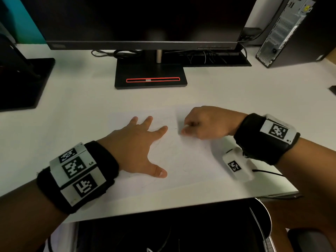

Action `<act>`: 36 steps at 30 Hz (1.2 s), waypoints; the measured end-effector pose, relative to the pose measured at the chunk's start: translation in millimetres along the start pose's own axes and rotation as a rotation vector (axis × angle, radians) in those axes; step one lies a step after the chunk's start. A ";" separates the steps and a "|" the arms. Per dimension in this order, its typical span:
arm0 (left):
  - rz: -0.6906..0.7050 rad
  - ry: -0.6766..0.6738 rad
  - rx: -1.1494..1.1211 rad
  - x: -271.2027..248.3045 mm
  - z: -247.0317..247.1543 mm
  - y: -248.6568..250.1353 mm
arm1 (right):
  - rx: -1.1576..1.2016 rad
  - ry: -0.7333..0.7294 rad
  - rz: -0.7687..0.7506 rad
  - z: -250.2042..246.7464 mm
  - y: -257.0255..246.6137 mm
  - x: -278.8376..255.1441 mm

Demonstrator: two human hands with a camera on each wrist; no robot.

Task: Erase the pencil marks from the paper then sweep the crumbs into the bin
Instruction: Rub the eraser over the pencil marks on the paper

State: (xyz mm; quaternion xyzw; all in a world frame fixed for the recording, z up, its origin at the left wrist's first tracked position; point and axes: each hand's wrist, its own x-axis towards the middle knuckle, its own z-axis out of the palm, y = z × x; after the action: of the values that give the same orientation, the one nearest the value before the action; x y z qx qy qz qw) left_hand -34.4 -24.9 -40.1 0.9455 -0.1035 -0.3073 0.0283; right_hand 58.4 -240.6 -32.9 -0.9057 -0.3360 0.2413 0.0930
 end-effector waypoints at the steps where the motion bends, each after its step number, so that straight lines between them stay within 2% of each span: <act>1: 0.001 0.003 -0.005 0.5 0.7 -0.7 | -0.005 0.011 -0.008 1.3 -0.9 -0.9; 4: 0.000 0.005 -0.018 1.8 2.2 -1.8 | -0.023 -0.057 -0.095 14.8 -13.2 -7.8; 6: 0.003 0.007 -0.017 2.3 2.0 -2.1 | -0.008 -0.079 -0.091 13.8 -12.7 -10.8; 9: 0.003 0.004 -0.023 1.8 2.4 -2.2 | -0.002 -0.031 -0.031 5.4 -4.3 -10.8; 13: 0.003 0.002 -0.021 3.1 2.4 -2.5 | -0.025 -0.098 -0.111 18.5 -16.2 -16.3; 17: 0.004 0.002 -0.019 2.2 1.5 -1.6 | -0.012 -0.043 -0.024 7.1 -5.0 -13.7; 22: 0.010 -0.001 -0.030 2.3 1.6 -3.0 | -0.014 -0.111 -0.101 17.6 -15.7 -22.4; 25: 0.009 -0.003 -0.021 1.9 2.1 -2.5 | -0.009 -0.060 -0.037 10.0 -6.2 -24.5; 29: 0.006 -0.016 -0.022 1.1 0.9 -1.8 | -0.015 -0.098 -0.136 27.2 -17.4 -33.5; 33: -0.002 -0.018 -0.016 1.6 0.8 -0.8 | 0.014 -0.045 -0.072 20.1 -5.1 -33.9; 36: -0.002 -0.013 -0.020 1.8 1.7 -1.7 | -0.006 -0.051 -0.118 27.6 -12.0 -39.0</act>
State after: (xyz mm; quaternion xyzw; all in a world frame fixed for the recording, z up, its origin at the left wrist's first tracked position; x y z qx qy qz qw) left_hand -33.7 -23.6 -42.7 0.9433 -0.0998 -0.3143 0.0367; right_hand 12.2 -256.7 -38.3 -0.8782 -0.3916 0.2572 0.0958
